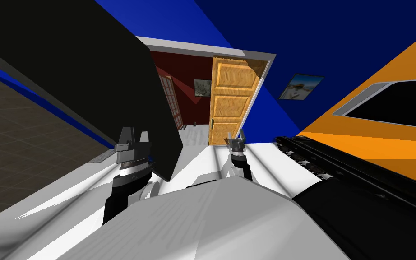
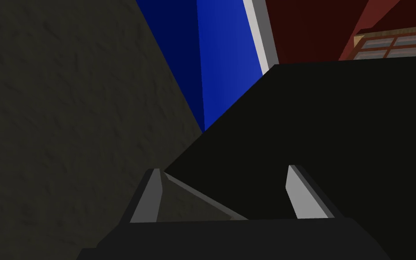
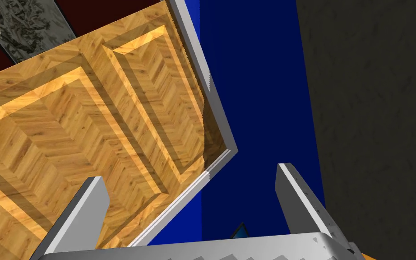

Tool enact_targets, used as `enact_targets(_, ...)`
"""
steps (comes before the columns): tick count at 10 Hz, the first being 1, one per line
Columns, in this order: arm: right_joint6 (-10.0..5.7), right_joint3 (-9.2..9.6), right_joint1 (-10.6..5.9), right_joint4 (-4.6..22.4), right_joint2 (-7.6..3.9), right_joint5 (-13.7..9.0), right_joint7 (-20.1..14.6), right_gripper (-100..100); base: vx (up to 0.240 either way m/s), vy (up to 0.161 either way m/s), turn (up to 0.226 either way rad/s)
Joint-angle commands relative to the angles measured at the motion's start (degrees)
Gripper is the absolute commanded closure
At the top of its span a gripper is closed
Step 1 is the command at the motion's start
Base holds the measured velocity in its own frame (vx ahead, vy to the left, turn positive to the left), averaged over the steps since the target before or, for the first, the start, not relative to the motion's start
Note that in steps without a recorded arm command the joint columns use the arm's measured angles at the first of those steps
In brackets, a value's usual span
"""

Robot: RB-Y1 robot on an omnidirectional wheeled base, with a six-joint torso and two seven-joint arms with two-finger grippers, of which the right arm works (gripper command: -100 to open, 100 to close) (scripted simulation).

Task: Pull the door open

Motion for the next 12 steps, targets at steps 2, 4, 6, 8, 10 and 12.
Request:
enact_targets(2, -0.88, 0.79, -1.38, 3.9, -1.17, -2.1, -3.1, -100, 0.125, -0.006, 0.024)
enact_targets(4, -1.23, 1.24, -2.00, 5.7, -1.72, -3.1, -4.6, -100, 0.107, 0.002, 0.022)
enact_targets(6, -1.82, 2.02, -3.09, 8.8, -2.58, -4.9, -7.2, -100, 0.120, -0.018, 0.031)
enact_targets(8, -2.21, 2.54, -3.81, 10.9, -3.15, -6.1, -8.9, -100, 0.107, -0.008, 0.020)
enact_targets(10, -2.64, 3.10, -4.59, 13.1, -3.72, -7.3, -10.8, -100, 0.092, -0.006, 0.022)
enact_targets(12, -3.08, 3.68, -5.39, 15.4, -4.29, -8.7, -12.7, -100, 0.091, -0.007, 0.021)
